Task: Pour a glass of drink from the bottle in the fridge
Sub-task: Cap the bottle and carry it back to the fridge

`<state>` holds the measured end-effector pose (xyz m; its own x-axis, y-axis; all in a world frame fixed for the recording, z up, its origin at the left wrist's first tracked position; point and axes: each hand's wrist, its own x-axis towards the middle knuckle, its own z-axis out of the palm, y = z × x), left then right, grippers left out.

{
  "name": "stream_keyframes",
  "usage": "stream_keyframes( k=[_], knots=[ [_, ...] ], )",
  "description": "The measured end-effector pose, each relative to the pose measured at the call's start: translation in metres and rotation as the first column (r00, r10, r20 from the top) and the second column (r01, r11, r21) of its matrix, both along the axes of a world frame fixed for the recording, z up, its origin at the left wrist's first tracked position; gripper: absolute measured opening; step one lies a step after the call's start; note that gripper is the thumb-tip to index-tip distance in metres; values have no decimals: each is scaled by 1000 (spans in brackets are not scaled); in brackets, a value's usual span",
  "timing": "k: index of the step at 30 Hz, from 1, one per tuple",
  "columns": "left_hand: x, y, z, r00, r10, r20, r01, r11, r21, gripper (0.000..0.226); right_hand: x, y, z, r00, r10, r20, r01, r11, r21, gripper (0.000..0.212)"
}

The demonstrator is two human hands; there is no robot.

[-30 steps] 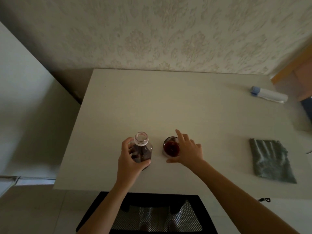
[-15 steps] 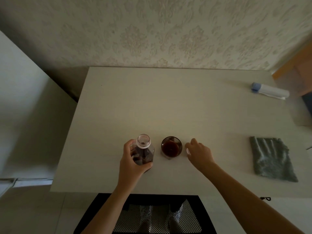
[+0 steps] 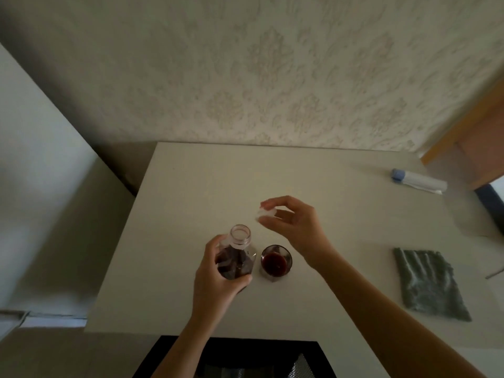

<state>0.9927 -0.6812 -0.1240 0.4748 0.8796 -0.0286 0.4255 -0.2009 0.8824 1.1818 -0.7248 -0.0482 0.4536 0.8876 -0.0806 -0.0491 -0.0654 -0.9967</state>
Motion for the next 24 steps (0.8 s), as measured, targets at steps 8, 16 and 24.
stream_keyframes(
  k=[8,16,24],
  knots=[
    [-2,7,53,998,-46,-48,54,981,187,94,-21,-1,46,987,156,33,-159,977,139,16],
    [-8,8,84,992,-117,-52,125,968,216,94,-12,-8,88,872,310,378,-347,938,31,39],
    [-10,7,99,975,-192,-108,214,945,249,94,-6,-12,121,560,439,702,-425,880,-211,41]
  ],
)
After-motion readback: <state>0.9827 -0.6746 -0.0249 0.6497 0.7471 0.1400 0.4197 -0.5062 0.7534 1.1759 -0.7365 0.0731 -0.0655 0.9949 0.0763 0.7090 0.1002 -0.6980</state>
